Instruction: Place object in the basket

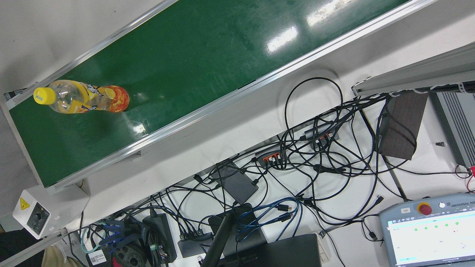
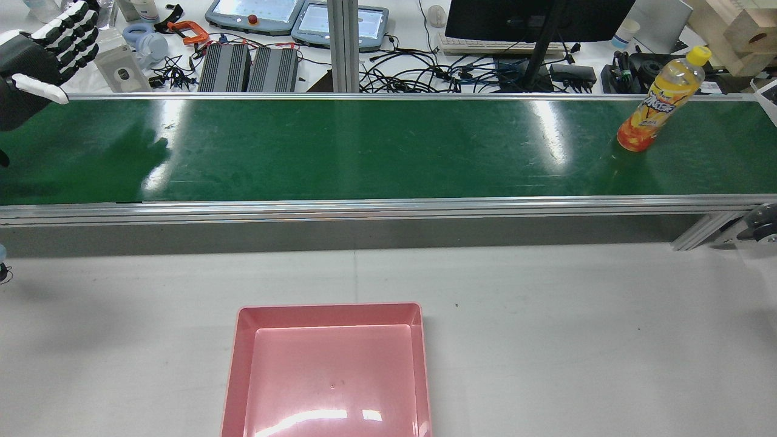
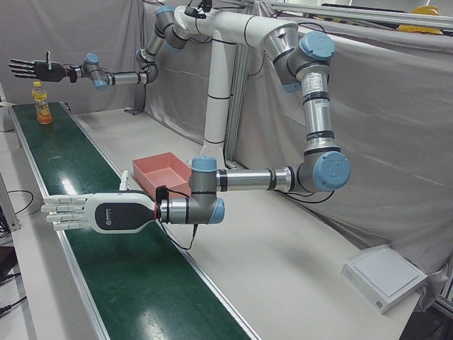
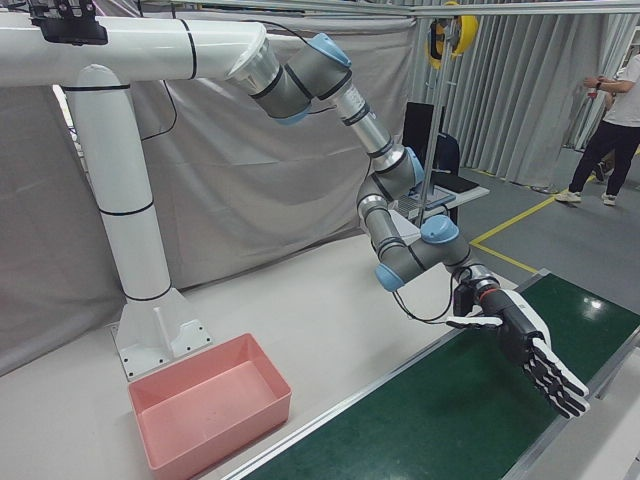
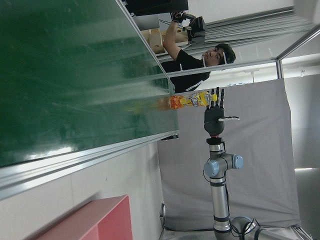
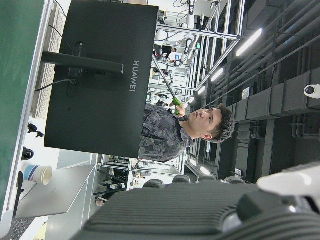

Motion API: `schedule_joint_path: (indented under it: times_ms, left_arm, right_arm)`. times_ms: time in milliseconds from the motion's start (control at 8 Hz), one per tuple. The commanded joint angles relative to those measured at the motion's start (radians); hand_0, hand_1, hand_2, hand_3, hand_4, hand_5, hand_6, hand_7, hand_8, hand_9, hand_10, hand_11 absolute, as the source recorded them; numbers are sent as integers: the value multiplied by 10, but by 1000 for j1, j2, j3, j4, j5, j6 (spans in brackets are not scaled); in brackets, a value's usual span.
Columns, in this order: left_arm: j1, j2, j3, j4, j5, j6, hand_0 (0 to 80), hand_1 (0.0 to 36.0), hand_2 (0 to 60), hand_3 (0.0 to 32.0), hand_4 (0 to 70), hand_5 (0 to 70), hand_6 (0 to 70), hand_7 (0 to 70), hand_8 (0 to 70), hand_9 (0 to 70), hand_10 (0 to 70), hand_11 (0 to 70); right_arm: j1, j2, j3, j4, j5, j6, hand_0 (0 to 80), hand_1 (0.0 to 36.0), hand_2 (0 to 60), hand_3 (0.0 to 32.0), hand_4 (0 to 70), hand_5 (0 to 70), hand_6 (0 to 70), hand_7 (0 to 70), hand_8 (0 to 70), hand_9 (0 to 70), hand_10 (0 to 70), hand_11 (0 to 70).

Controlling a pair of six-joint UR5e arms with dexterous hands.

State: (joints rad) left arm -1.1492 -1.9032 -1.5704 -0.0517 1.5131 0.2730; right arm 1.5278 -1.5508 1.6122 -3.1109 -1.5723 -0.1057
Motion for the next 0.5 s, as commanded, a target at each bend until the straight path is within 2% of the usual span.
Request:
schedule_joint_path:
  times_ms: [0, 375]
  left_arm:
    - [35, 0, -5, 21, -31, 0, 575, 89, 0, 4, 0, 0, 0, 0, 0, 0, 0, 0]
    - [37, -5, -5, 50, -28, -2, 591, 100, 0, 8, 0, 13, 0, 0, 0, 0, 0, 0]
  right_arm:
    - [0, 0, 0, 0, 0, 0, 0, 0, 0, 0, 0, 0, 0, 0, 0, 0, 0, 0]
    - [0, 0, 0, 0, 0, 1, 0, 0, 0, 0, 0, 0, 0, 0, 0, 0, 0, 0]
